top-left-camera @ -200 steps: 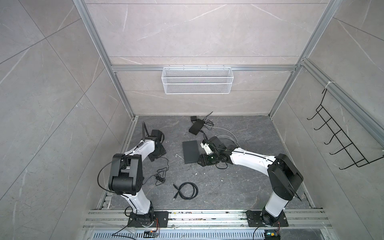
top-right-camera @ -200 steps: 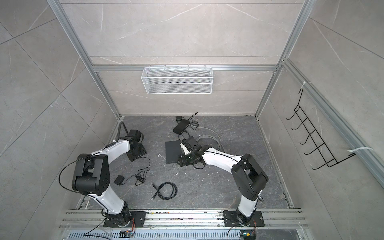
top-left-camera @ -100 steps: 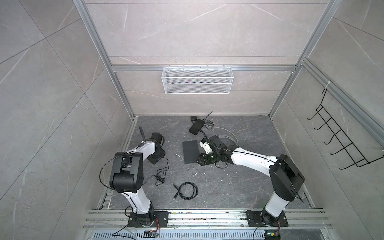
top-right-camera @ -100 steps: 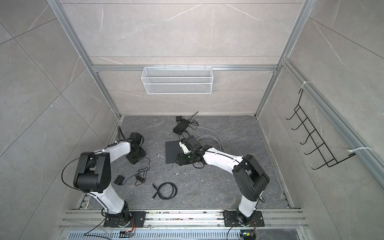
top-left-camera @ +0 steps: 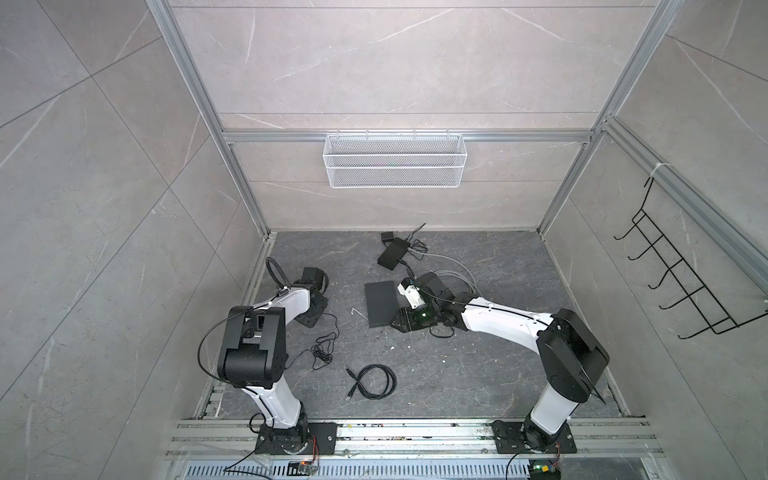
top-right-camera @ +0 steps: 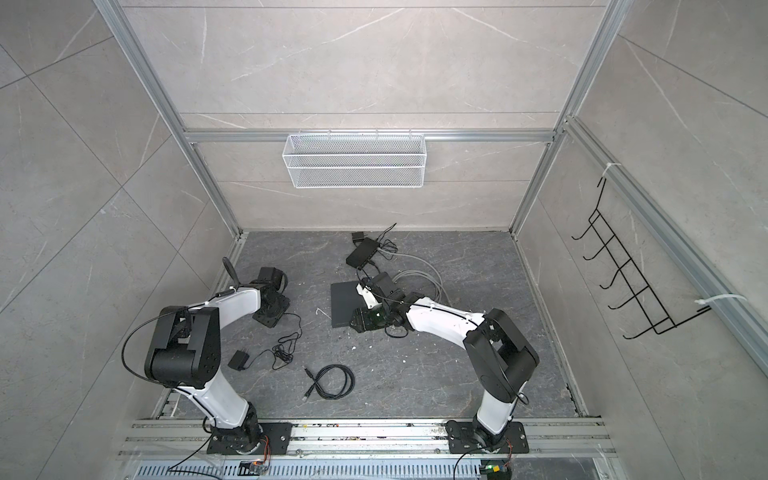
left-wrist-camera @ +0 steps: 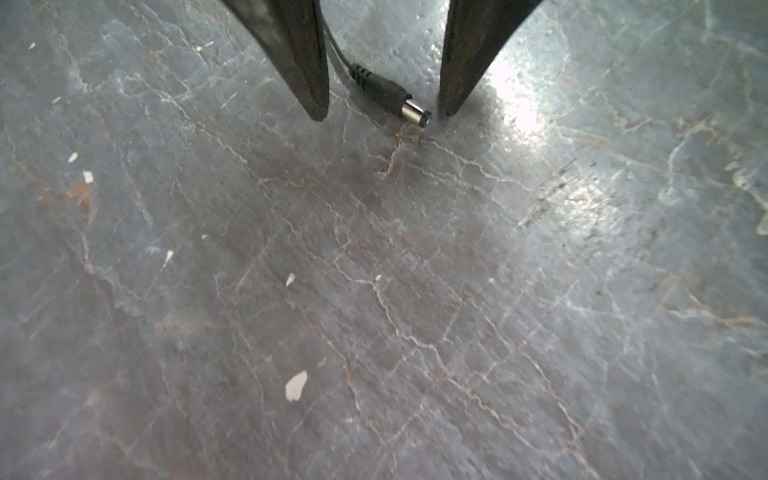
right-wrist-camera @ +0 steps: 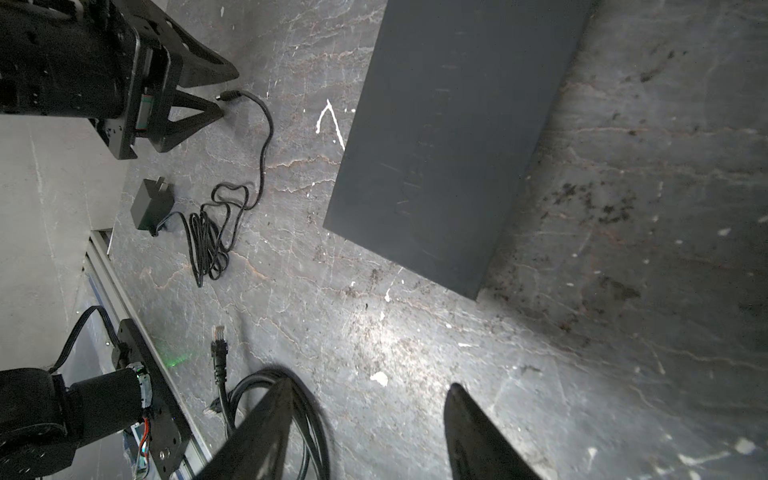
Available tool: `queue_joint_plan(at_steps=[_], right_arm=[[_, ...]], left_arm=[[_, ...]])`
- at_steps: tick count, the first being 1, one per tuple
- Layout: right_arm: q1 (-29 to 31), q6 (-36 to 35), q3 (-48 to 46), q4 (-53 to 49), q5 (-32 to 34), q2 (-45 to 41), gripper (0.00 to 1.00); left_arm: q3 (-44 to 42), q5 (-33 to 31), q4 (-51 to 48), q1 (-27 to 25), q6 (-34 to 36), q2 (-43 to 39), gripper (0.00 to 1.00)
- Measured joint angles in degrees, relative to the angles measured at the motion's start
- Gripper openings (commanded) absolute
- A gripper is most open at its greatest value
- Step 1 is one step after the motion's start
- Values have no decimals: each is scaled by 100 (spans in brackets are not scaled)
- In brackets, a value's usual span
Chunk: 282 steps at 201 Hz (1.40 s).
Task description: Insert the plug into the switch port
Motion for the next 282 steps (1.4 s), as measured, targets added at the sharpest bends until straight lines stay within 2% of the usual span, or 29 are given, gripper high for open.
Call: queue_joint_plan(at_steps=[101, 145, 190, 232, 264, 282], right_arm=[[0, 0, -153, 70, -15, -61, 60], [0, -2, -195, 72, -13, -284, 60], [0, -2, -229, 61, 28, -378, 60], [0, -4, -234, 50, 52, -527, 60], [0, -4, -232, 0, 94, -531, 61], [0, -2, -190, -24, 116, -522, 61]], left_arm=[[407, 101, -278, -28, -125, 302, 44], [442, 101, -461, -31, -94, 321, 30], [577, 92, -656, -31, 39, 431, 23], [590, 101, -645, -31, 468, 439, 13], [702, 310, -511, -31, 1178, 490, 6], [833, 575, -417, -31, 1624, 494, 6]])
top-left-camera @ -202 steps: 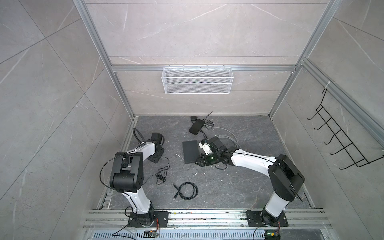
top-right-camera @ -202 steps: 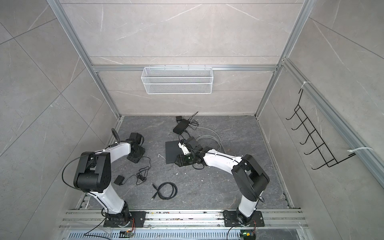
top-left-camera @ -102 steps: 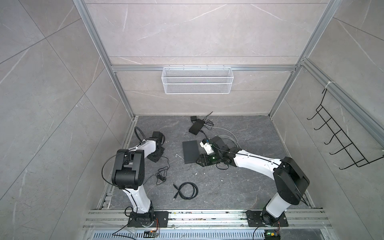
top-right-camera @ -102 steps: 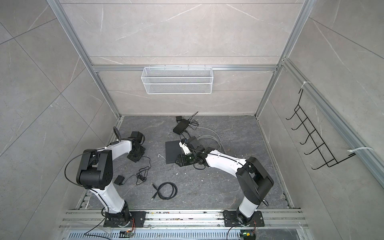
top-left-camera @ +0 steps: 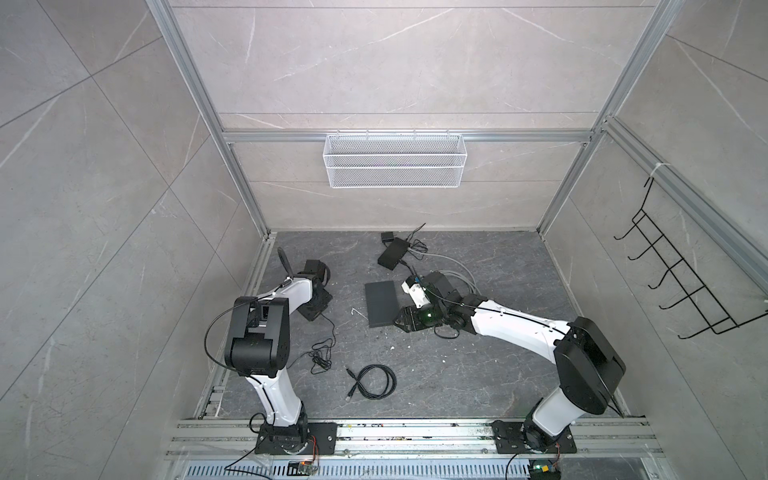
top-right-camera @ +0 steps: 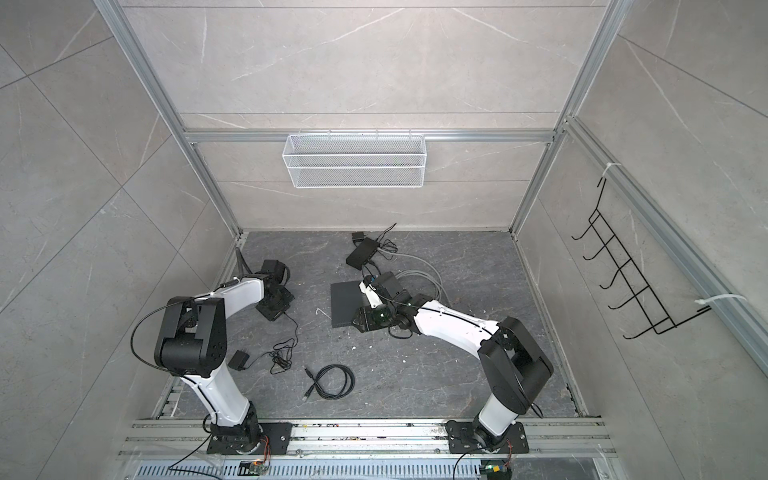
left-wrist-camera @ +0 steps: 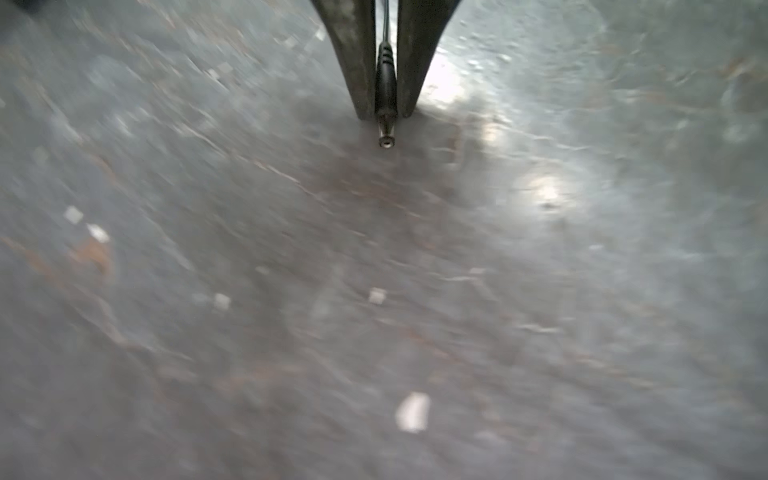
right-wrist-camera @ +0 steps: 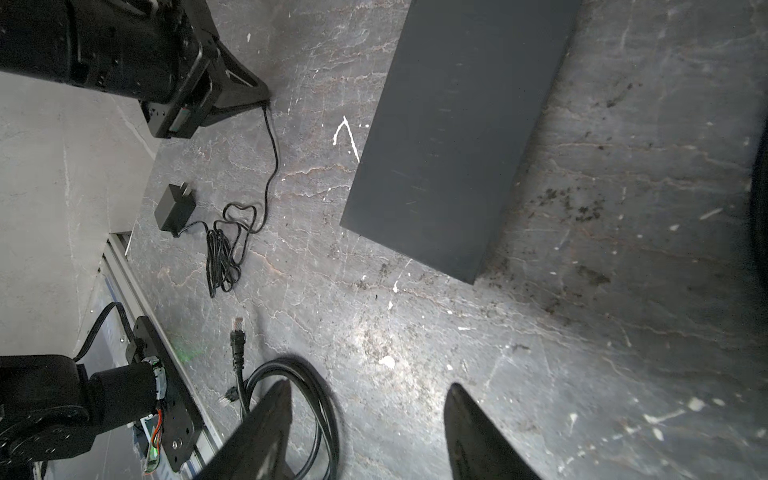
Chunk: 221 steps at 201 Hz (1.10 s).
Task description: Insert the plug into the switch port
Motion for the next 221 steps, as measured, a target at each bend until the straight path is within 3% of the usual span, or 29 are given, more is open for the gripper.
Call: queue_joint_plan(at_steps=[43, 73, 103, 135, 177, 221], right_arm=[[-13, 0, 463, 120, -61, 326, 61], [-122, 205, 505, 699, -341, 577, 58], [-413, 774, 546, 1351, -503, 844, 55], [-575, 1512, 560, 1853, -299, 916, 55], [-557, 2564, 564, 2288, 245, 918, 54], [-564, 3344, 564, 2575, 455, 931, 52]], left_arm=[[667, 1014, 304, -107, 1187, 0, 6], [984, 2140, 715, -278, 1991, 0, 7], [940, 3497, 1180, -391, 2544, 0, 9], [831, 4503, 1502, -505, 3016, 0, 9], [824, 5412, 1648, -699, 3532, 81, 8], [826, 5917, 1578, -870, 3945, 205, 9]])
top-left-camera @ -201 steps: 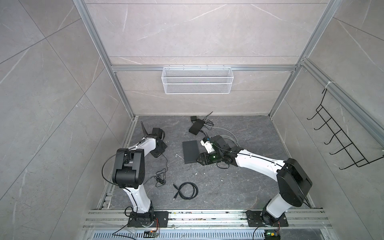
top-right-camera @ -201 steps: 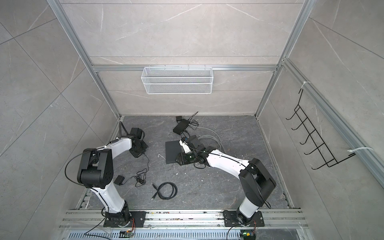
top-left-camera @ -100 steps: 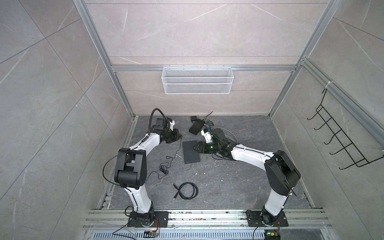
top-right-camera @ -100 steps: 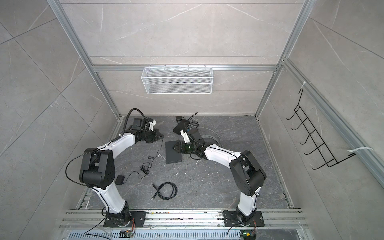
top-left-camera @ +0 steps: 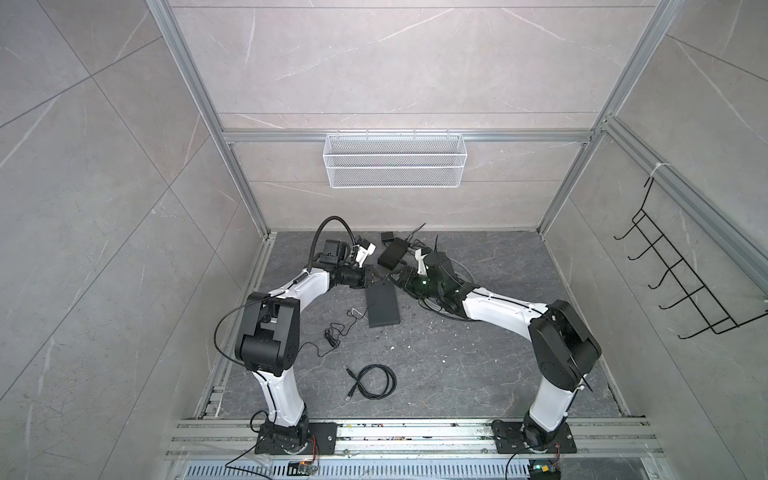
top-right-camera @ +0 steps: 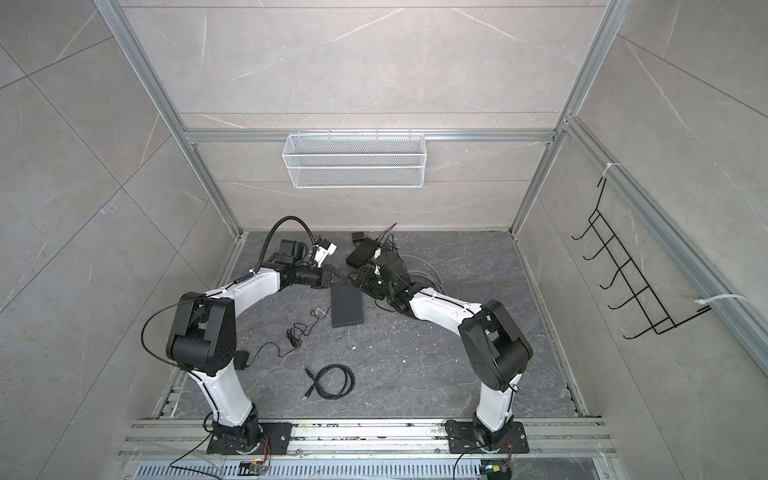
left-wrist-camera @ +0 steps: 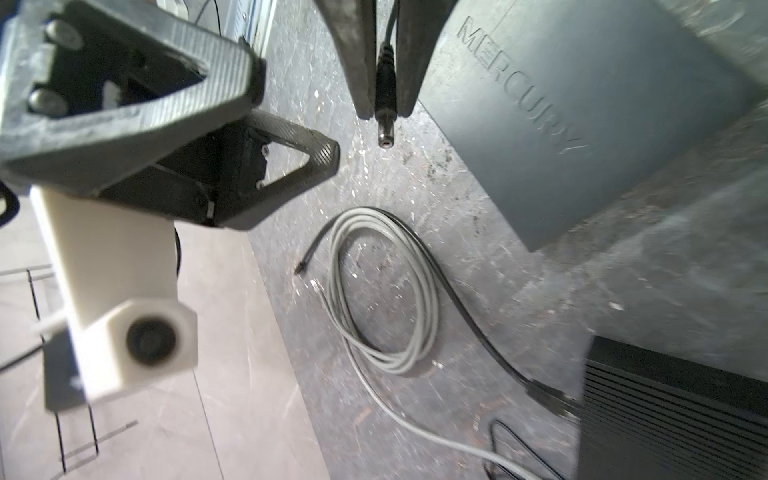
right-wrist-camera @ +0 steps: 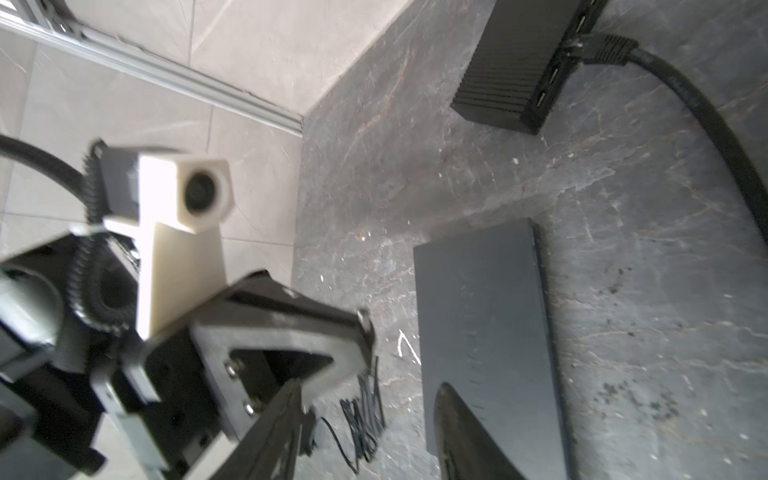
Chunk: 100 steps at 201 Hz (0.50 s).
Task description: Insert the plug into the switch port
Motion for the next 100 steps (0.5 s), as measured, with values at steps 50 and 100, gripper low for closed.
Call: queue_joint_plan(at_steps=[50, 100], right_arm=[[0, 542, 7, 223, 37, 278, 40], [-4, 796, 9, 367, 37, 428, 35]], left_arm=[[0, 260, -17, -42, 214, 17, 9], [0, 365, -146, -42, 337, 33, 9]])
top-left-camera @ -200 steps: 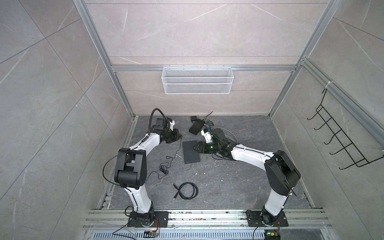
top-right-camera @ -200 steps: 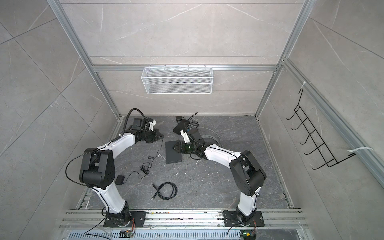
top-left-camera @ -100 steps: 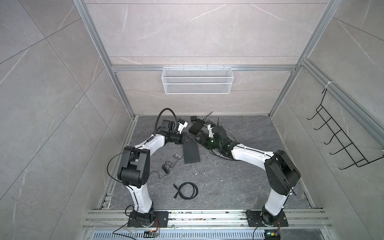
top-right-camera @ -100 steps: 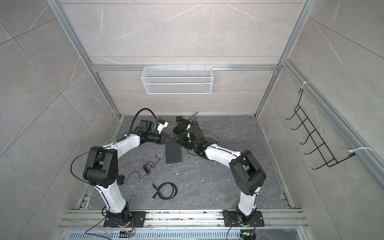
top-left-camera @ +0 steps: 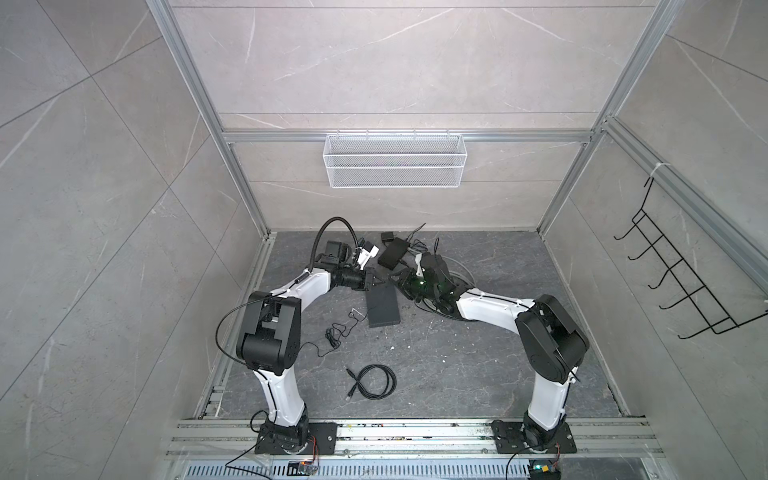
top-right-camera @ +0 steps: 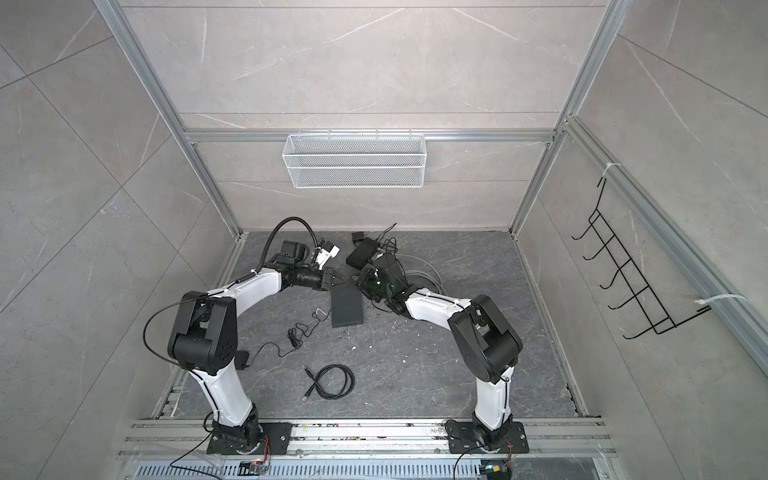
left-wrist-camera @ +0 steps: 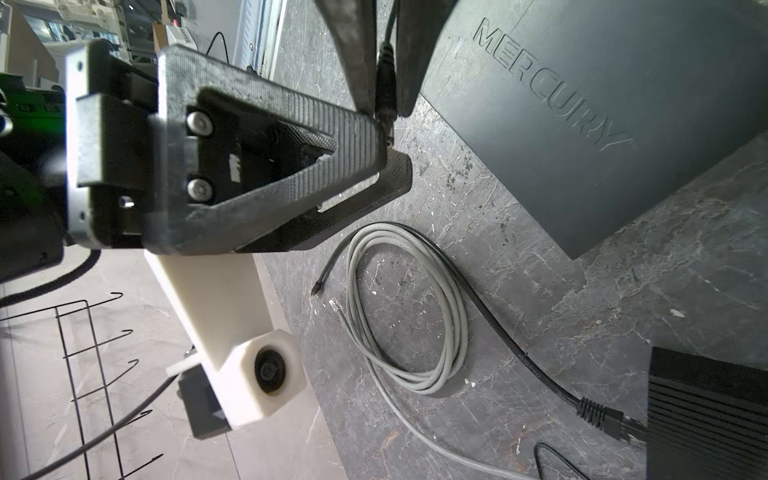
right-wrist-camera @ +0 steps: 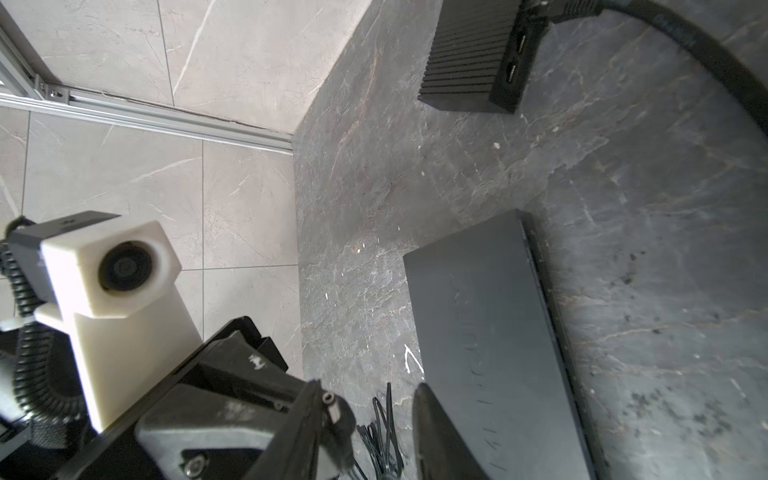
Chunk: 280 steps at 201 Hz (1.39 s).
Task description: Insert the plug into the switch port
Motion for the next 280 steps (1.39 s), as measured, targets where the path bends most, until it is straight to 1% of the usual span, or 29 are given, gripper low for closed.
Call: queue_joint_plan(at_steps=[37, 56, 80, 101, 144, 171, 182, 191, 206, 224, 254, 280], right_arm=[[0, 133, 9, 72, -61, 7, 31], [0, 232, 15, 118, -81, 15, 23], [0, 284, 46, 199, -168, 35, 21], [0, 315, 44, 223, -208, 37, 15], [-17, 341, 11, 236, -214, 37, 9], [-28, 343, -22, 245, -216, 35, 8], [-28, 345, -39, 269, -216, 35, 8], [-28, 350, -55, 282, -214, 35, 8], [-31, 367, -92, 293, -197, 33, 8], [-46, 365, -151, 280, -192, 33, 8], [-66, 365, -184, 273, -192, 33, 8], [-87, 363, -203, 258, -186, 33, 8]], left_arm=[[0, 118, -22, -22, 59, 7, 9], [0, 155, -26, -33, 87, 7, 9], [0, 166, -61, -39, 111, 13, 9], [2, 168, -72, -39, 129, 31, 9], [4, 170, -83, -37, 146, 37, 9], [4, 160, -94, -37, 146, 37, 9], [4, 151, -107, -37, 146, 37, 12], [4, 144, -111, -37, 149, 39, 19], [4, 133, -120, -37, 151, 39, 26], [4, 98, -142, -35, 177, 39, 40], [4, 7, -234, -31, 284, 39, 45], [-44, -92, -205, -22, 319, 26, 47]])
